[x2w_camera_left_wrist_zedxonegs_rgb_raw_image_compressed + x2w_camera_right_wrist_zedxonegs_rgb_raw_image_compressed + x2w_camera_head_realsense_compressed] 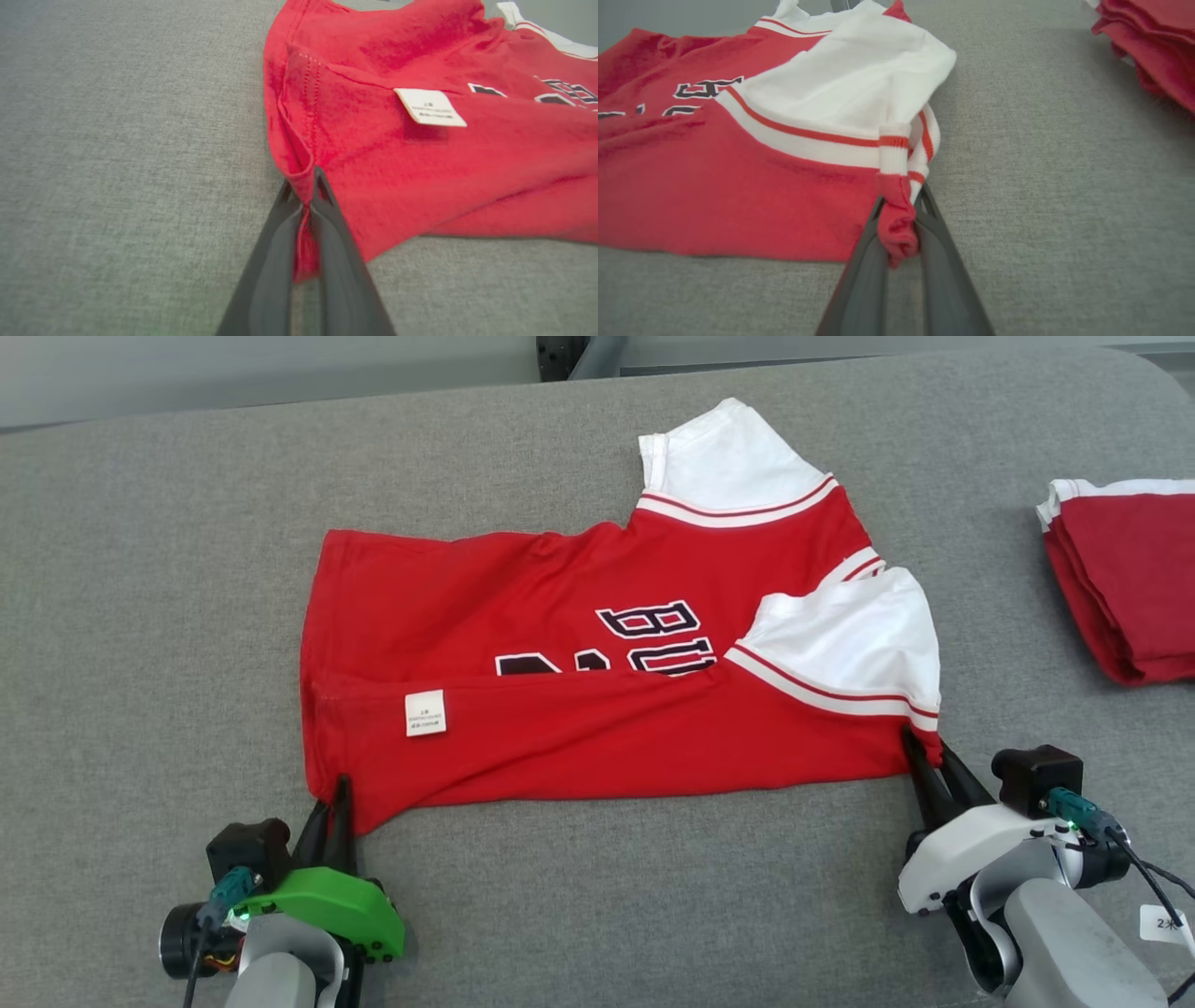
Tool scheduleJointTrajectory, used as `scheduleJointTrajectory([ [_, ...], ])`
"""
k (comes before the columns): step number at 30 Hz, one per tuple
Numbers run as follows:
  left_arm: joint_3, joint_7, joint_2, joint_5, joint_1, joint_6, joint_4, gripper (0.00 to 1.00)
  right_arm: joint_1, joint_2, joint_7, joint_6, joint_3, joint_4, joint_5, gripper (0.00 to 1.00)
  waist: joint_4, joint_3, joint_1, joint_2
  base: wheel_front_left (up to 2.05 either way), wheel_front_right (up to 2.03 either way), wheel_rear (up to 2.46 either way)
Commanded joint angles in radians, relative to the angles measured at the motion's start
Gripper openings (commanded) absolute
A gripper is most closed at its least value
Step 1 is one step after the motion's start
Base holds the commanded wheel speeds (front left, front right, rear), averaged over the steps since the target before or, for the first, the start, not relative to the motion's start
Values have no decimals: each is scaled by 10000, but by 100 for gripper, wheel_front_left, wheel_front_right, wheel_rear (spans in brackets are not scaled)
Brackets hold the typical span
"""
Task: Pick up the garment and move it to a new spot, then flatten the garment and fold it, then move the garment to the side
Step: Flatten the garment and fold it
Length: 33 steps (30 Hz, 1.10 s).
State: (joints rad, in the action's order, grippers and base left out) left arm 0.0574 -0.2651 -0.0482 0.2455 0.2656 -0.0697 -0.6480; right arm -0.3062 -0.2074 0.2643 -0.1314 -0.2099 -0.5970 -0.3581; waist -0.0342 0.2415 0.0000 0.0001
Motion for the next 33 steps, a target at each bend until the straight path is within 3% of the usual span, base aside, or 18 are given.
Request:
scheduleJointTrajectory([
  [1,-123,21,-56,158,-192,-76,-71,0,182,4,-3,16,32,-20,-63,0,-58,-313,0,-1,0,0,0],
  [13,-748,12,-66,289,-2067,-229,-109,0,1795,64,-2,20,0,-254,-560,0,-84,-2572,0,-1,0,0,0],
  [22,-729,12,-79,446,-2487,-319,-678,0,2708,-95,-2,22,-140,-49,-986,0,-7,-2701,0,-1,0,0,0],
  [23,-706,12,-77,469,-2458,-316,-665,4,2692,-101,-2,22,-132,-28,-1009,0,-6,-2644,0,-1,0,0,0],
  [24,-670,12,-76,460,-2406,-292,-613,71,2629,-88,-2,22,-88,-3,-1033,47,0,-2576,0,-1,0,0,0],
  [25,-625,12,-76,472,-2340,-259,-552,100,2541,-85,-2,20,-75,46,-1012,100,12,-2499,0,-1,0,0,0],
  [33,-256,12,-53,97,-1252,-92,631,100,1442,-116,-2,14,486,1203,-542,100,121,-1277,0,-1,0,0,0],
])
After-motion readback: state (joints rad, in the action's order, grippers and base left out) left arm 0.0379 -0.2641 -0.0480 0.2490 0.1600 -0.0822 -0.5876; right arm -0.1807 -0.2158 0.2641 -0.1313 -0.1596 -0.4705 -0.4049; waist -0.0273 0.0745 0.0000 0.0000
